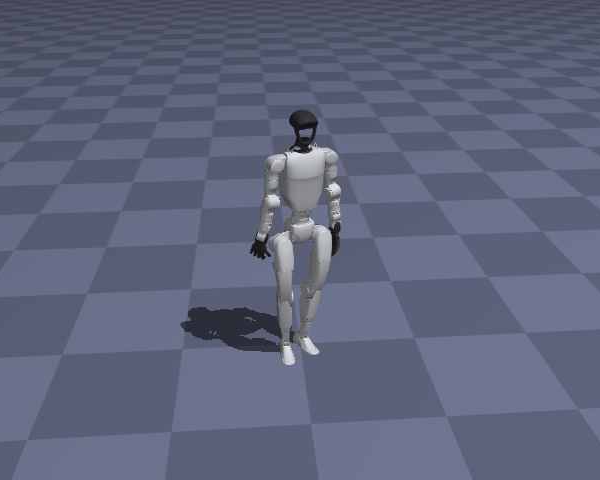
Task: In place motions
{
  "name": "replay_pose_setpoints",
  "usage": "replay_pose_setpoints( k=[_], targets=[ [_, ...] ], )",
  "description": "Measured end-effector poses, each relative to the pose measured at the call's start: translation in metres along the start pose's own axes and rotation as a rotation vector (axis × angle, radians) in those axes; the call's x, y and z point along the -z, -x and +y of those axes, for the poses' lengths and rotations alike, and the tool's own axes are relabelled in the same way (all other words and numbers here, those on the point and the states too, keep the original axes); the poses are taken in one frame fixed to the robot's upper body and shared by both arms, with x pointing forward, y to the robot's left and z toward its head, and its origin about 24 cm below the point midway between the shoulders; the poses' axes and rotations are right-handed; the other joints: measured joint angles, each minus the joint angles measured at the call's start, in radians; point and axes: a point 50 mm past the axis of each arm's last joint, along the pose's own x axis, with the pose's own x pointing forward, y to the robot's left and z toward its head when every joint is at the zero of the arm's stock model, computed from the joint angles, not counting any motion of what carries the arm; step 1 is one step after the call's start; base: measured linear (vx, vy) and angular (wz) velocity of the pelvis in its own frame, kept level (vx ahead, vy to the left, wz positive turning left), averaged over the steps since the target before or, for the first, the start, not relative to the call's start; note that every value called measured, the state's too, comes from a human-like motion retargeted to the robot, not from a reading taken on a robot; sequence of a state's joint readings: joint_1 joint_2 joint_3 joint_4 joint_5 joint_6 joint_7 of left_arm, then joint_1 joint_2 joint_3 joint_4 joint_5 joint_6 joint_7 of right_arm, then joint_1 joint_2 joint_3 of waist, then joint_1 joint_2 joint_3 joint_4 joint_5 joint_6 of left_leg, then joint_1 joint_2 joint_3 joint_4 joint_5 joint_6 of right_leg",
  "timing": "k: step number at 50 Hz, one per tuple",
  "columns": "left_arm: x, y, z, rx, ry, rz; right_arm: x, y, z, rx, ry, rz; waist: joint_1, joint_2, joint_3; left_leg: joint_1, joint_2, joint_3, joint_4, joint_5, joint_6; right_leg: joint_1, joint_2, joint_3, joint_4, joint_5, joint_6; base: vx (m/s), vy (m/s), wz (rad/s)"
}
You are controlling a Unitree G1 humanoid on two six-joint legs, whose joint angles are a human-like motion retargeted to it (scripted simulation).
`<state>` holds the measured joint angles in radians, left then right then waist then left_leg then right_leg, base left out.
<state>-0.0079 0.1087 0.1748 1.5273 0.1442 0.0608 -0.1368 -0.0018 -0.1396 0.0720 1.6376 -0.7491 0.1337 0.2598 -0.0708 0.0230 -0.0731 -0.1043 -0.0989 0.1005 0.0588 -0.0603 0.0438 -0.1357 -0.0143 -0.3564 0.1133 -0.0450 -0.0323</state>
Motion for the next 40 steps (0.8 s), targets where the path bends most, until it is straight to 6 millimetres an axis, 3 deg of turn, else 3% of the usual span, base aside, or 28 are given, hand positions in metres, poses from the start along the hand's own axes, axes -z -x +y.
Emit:
replay_pose_setpoints(
  k=[5,11,15,20,25,29,35,38,40],
  targets=[
    [-0.032,0.001,-0.011,0.040,-0.004,-0.091,0.017,-0.001,0.000,0.012,-0.020,0.064,0.011,-0.005,0.016,0.020,0.003,0.034,0.011,-0.013,0.006,0.014,-0.002,0.032,0.018,-0.015,0.007,0.01,-0.02,-0.12],
    [-0.047,0.002,-0.019,0.059,-0.107,-0.121,0.009,-0.002,-0.001,0.030,-0.035,0.005,-0.016,0.009,0.014,0.030,0.010,0.053,0.004,-0.016,0.022,0.001,0.002,0.050,0.043,-0.028,0.009,-0.01,-0.01,-0.10],
    [-0.047,0.002,-0.020,0.072,-0.179,-0.112,-0.008,0.002,-0.007,0.039,-0.025,-0.050,-0.039,0.026,0.012,0.021,0.027,0.085,0.000,-0.018,0.040,-0.062,0.000,0.080,0.120,-0.047,0.015,-0.08,-0.04,-0.44],
    [-0.036,0.001,-0.017,0.069,-0.215,-0.078,-0.048,0.012,-0.018,0.076,0.066,-0.177,-0.090,0.050,0.033,0.009,0.057,0.164,-0.004,-0.030,0.044,-0.135,0.021,0.152,0.169,-0.036,0.031,-0.19,-0.03,-0.82],
    [-0.016,0.000,-0.012,0.060,-0.209,0.012,-0.075,0.021,-0.025,0.158,0.210,-0.268,-0.144,0.085,0.044,-0.010,0.119,0.292,-0.008,-0.052,0.017,-0.193,0.067,0.160,0.182,-0.097,-0.010,-0.23,-0.02,-1.52],
    [-0.013,0.001,-0.006,0.055,-0.202,0.036,-0.075,0.023,-0.030,0.192,0.252,-0.239,-0.132,0.100,0.044,-0.003,0.168,0.469,-0.016,-0.082,-0.008,-0.140,0.022,-0.094,0.164,-0.166,-0.070,-0.20,0.00,-2.37],
    [-0.017,0.003,0.005,0.017,-0.176,0.022,-0.051,0.016,-0.030,0.173,0.176,-0.156,-0.054,0.080,0.005,0.047,0.191,0.776,-0.036,-0.129,-0.048,-0.034,-0.084,-0.484,0.142,-0.207,-0.035,-0.04,0.02,-2.58],
    [-0.017,0.003,0.010,0.004,-0.127,0.012,-0.042,0.014,-0.028,0.142,0.089,-0.131,-0.052,0.053,-0.008,0.077,0.170,0.891,-0.038,-0.154,-0.067,-0.013,-0.095,-0.527,0.109,-0.184,-0.006,-0.01,0.04,-2.06],
    [-0.016,0.004,0.013,-0.004,-0.103,0.016,-0.038,0.013,-0.026,0.118,0.028,-0.129,-0.060,0.036,-0.011,0.094,0.152,0.938,-0.034,-0.169,-0.077,-0.009,-0.103,-0.524,0.080,-0.111,0.015,-0.01,0.03,-1.59]
  ],
)
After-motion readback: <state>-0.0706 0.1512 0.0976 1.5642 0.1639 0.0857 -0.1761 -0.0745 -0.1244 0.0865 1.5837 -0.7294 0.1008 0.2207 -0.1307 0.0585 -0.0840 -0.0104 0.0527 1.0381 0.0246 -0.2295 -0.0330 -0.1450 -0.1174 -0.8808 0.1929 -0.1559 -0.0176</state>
